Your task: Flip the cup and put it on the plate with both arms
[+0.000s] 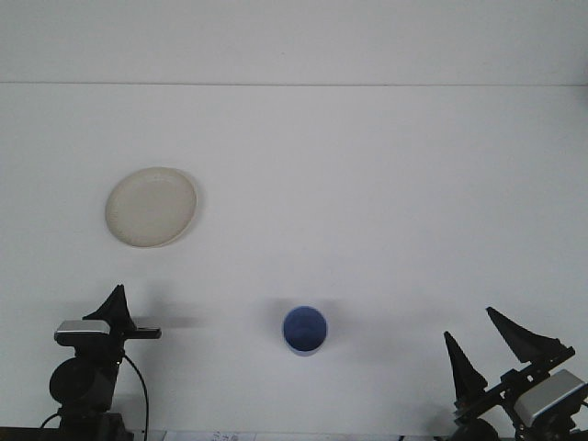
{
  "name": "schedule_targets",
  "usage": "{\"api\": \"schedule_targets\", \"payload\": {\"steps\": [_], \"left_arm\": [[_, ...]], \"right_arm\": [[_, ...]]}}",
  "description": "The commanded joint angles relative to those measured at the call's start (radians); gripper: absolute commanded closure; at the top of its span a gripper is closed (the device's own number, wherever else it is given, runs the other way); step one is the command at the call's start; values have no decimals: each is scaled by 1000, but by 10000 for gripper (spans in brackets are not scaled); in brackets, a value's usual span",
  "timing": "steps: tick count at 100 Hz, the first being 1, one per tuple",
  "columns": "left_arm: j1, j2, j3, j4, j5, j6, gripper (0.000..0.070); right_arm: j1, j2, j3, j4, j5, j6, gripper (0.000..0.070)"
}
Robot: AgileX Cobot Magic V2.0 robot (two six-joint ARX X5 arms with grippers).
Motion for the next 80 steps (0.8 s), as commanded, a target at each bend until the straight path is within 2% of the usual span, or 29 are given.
{"api": "schedule_targets", "payload": {"steps": [1,7,22,32,45,51,61,72,80], "left_arm": [[2,-2,-19,16,-6,-3,686],[2,-2,-19,16,-6,-22,686],[2,-2,-19,33,-6,-167,686],[2,-2,-19,60,-6,-223,686],[2,-2,-11,106,8,-330,688],[2,1,19,98,35,-349,688],[2,37,117,38,42,-420,688],[2,129,277,-61,70,-412,688],[2,228,420,-157,125,-345,676]], "right_arm": [[10,-12,-16,2,1,13,194],[10,-20,-23,-16,1,14,194],[10,-19,-23,-35,1,13,194],[10,-19,-23,-35,2,12,194],[10,-19,-23,-35,2,9,194],[10,-19,-23,-35,2,9,194],[10,-19,-23,-35,2,5,194],[10,-19,-23,-35,2,5,194],[10,-19,-23,-35,2,5,194]]}}
